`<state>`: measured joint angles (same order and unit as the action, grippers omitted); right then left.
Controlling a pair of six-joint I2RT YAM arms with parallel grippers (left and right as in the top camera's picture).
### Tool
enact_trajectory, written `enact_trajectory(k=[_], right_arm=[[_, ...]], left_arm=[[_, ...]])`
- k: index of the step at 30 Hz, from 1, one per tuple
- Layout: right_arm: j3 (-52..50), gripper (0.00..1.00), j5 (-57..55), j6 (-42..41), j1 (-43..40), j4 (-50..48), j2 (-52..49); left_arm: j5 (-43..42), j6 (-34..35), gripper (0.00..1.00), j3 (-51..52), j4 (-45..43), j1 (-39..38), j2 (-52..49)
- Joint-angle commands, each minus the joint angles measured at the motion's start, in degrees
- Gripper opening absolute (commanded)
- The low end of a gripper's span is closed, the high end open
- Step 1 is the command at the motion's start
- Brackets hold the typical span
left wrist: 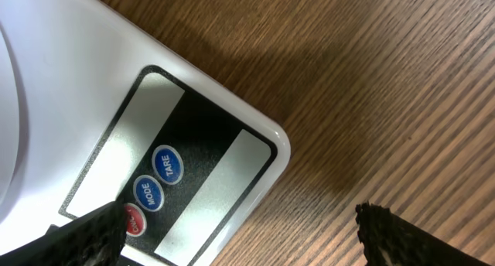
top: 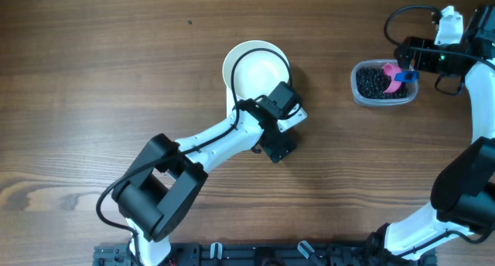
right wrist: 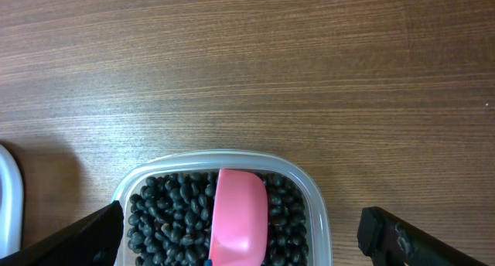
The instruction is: Scoop item into bowl and weigh 150g on scale
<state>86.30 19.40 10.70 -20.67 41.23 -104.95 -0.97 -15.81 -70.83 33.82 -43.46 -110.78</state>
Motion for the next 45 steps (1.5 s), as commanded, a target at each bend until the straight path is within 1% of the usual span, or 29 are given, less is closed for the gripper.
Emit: enact_trajectory(k=[1,4,7,9,12,14,17,20,23,24,26,29,31,33,35,38,40,42,45], right_arm=[[1.18,1.00,-0.35,-0.35,0.22,-0.09,0.81],[1.18,1.00,-0.35,-0.35,0.22,-0.09,0.81],[1.18,1.00,-0.35,-0.35,0.22,-0.09,0.81],[1.18,1.00,-0.35,-0.35,0.22,-0.09,0.81],[1.18,1.00,-0.35,-0.35,0.22,-0.09,0.81],[1.18,1.00,-0.35,-0.35,0.22,-0.09,0.81],[1.18,1.00,-0.35,-0.35,0.22,-0.09,0.81],[1.18,1.00,-0.35,-0.35,0.22,-0.09,0.81],[1.18,1.00,-0.35,-0.35,0.22,-0.09,0.81],[1.18,1.00,-0.35,-0.35,0.22,-0.09,0.81],[1.18,1.00,-0.35,-0.35,0.22,-0.09,0.81],[1.18,1.00,-0.35,-0.35,0.22,-0.09,0.81],[1.18,1.00,-0.35,-0.35,0.22,-0.09,0.81],[1.18,1.00,-0.35,-0.33,0.22,-0.09,0.81],[1.18,1.00,-0.35,-0.37,0.22,-0.09,0.81],[1.18,1.00,-0.35,-0.33,0.22,-0.09,0.81],[1.18,1.00,-0.35,-0.35,0.22,-0.09,0.81],[1.18,1.00,-0.35,-0.37,0.22,-0.09,0.81],[1.18,1.00,-0.35,-0.35,0.22,-0.09,0.81]], left_arm=[[-2.27,-0.35,1.00,1.49,0.42,1.46,-4.11],[-2.71,-0.72,1.00,1.31,0.48,0.79,-2.93],[-7.63,-0.39,1.00,1.33,1.68,0.61,1.33],[-8.87,-0.04,1.00,1.33,1.77,0.55,5.07],[-8.96,3.45,1.00,1.33,1.97,0.55,11.54],[-10.71,5.92,1.00,1.33,3.17,0.55,15.85],[-13.57,6.78,1.00,1.33,5.88,0.63,21.27],[-13.57,14.73,1.00,1.33,6.54,2.23,26.69],[-11.87,16.11,1.00,1.18,6.36,4.39,32.35],[-8.44,18.62,1.00,0.79,5.92,6.56,35.36],[-1.88,22.75,1.00,0.42,2.54,13.64,41.48],[2.14,24.11,1.00,0.42,-1.90,25.00,45.70],[2.14,25.31,1.00,0.42,-3.02,32.37,45.81],[1.86,29.29,1.00,0.42,-2.78,38.97,43.98],[0.90,30.23,1.00,0.42,-2.78,40.92,41.77],[0.42,30.45,1.00,0.44,-1.40,41.00,37.92],[0.17,34.91,1.00,0.44,3.67,40.92,33.27],[-1.81,34.91,1.00,0.44,9.75,40.59,29.46],[-2.01,34.25,1.00,1.09,20.20,40.57,22.88]])
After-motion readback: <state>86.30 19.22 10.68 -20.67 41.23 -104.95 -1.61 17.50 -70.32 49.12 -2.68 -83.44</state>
